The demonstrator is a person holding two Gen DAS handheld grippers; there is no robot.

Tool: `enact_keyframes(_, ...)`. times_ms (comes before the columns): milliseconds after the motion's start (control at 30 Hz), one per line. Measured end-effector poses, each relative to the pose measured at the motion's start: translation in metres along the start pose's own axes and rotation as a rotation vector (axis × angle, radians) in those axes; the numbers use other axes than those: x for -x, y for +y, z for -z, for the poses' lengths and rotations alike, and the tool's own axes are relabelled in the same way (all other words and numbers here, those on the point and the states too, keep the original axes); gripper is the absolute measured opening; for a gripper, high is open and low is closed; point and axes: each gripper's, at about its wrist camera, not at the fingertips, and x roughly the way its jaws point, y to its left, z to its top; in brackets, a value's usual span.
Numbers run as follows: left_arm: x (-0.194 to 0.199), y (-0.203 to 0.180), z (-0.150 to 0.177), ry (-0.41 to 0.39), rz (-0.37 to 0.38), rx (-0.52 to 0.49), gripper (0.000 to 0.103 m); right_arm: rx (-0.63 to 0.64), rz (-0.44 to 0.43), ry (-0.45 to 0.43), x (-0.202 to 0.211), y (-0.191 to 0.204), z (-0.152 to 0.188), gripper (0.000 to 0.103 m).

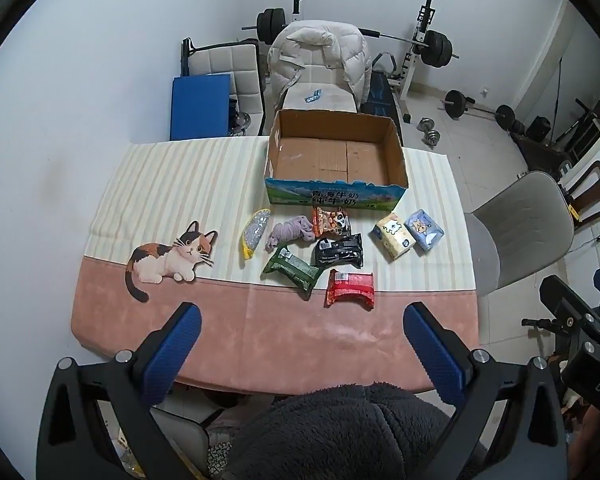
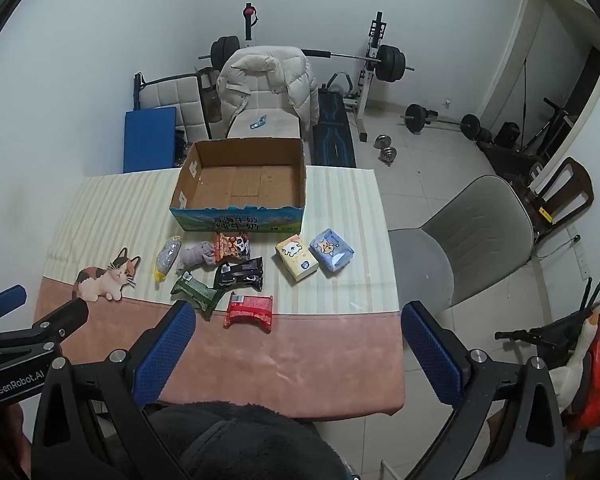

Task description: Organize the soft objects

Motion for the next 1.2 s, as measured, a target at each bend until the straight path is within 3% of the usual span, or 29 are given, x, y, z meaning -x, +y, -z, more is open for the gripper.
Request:
enact_keyframes(300, 0.001, -0.003, -0.008, -0.011, 0.004, -0.001, 0.103, -0.005, 0.0, -0.006, 0.004, -0.009, -0.013, 0.103)
enact_keyframes(1200, 0.003, -0.003, -0.014, -0.04, 0.006, 0.003, 0.103, -0.001, 0.003, -0.027, -0.001, -0.01, -0.005, 0.103)
